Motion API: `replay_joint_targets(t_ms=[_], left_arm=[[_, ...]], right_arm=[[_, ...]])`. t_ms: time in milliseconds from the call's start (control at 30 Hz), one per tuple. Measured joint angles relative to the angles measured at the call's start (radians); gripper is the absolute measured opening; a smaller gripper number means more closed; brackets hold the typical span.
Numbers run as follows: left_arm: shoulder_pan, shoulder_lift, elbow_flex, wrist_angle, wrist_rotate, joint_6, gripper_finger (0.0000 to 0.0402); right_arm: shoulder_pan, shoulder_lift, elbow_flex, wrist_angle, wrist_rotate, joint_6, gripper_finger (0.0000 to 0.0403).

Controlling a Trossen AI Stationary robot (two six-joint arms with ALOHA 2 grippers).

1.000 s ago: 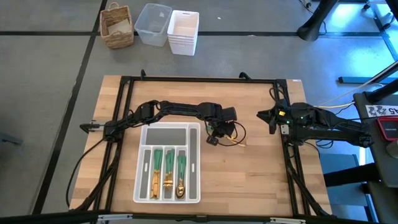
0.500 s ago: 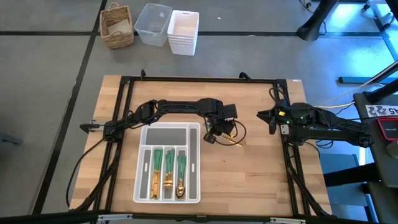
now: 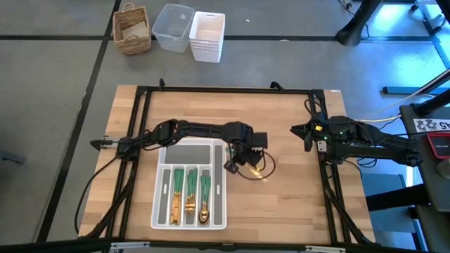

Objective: Sort silverware
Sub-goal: Put the table knife in the silverware tray

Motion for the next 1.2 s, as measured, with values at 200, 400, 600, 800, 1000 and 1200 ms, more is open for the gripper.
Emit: replay_joint_targets(t_ms=[200, 400, 600, 800, 1000, 1200], left_arm=[[-0.045, 0.000, 0.000, -0.039, 0.000, 0.020, 0.0028], [-0.077, 0.000, 0.000, -0.099, 0.000, 0.025, 0.0031], [-0.098, 0.000, 0.000, -0.150, -0.001, 0.018, 0.0032], [-0.119, 0.000, 0.000, -0.204, -0.003, 0.007, 0.0032], [-0.133, -0.002, 0.000, -0.211, -0.012, -0.001, 0.0033], [-0.135, -0.028, 0.000, -0.211, -0.017, 0.006, 0.0033]], right_arm=[[0.000, 0.000, 0.000, 0.000, -0.003, 0.000, 0.0083], [0.000, 0.000, 0.000, 0.000, -0.003, 0.000, 0.0083], [0.000, 0.000, 0.000, 0.000, -0.003, 0.000, 0.0083], [0.000, 0.000, 0.000, 0.000, -0.004, 0.001, 0.0083], [0.000, 0.000, 0.000, -0.001, -0.004, 0.019, 0.0083], [0.000, 0.000, 0.000, -0.001, 0.004, 0.020, 0.0083]])
